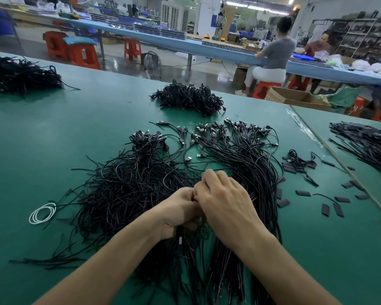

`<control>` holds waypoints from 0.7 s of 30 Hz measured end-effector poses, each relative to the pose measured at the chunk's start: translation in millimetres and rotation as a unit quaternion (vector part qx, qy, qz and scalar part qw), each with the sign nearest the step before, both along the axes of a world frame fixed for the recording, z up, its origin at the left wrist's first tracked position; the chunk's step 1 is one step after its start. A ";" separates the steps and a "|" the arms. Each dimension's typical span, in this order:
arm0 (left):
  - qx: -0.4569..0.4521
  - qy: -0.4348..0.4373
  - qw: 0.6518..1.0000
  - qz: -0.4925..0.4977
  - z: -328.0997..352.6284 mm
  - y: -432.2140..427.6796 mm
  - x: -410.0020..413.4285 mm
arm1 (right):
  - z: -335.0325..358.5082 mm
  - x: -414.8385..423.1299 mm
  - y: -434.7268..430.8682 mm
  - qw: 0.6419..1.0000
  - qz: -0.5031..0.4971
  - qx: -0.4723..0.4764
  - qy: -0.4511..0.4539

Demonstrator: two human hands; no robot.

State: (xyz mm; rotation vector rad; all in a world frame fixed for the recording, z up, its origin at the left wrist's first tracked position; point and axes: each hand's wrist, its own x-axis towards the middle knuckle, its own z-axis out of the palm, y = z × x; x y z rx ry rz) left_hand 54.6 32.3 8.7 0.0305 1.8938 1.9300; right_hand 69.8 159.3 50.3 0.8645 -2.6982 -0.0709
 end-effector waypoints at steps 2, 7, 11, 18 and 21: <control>0.094 0.013 0.995 0.005 2.1 0.2 0.7 | -5.3 -6.7 6.2 0.998 -0.016 -0.059 -0.007; 0.291 -0.002 0.954 0.065 5.3 7.4 1.6 | -12.2 -17.6 15.2 0.928 -0.072 -0.358 -0.072; 0.095 0.146 0.977 0.120 0.6 0.3 0.9 | -10.8 -19.1 17.4 0.858 -0.079 -0.486 -0.145; -0.059 0.213 0.969 0.113 -0.1 -3.9 -1.4 | -10.0 -20.5 15.1 0.837 -0.063 -0.515 -0.176; 0.029 0.206 0.971 0.113 2.4 -2.1 0.3 | -13.2 -21.1 14.5 0.814 -0.060 -0.541 -0.203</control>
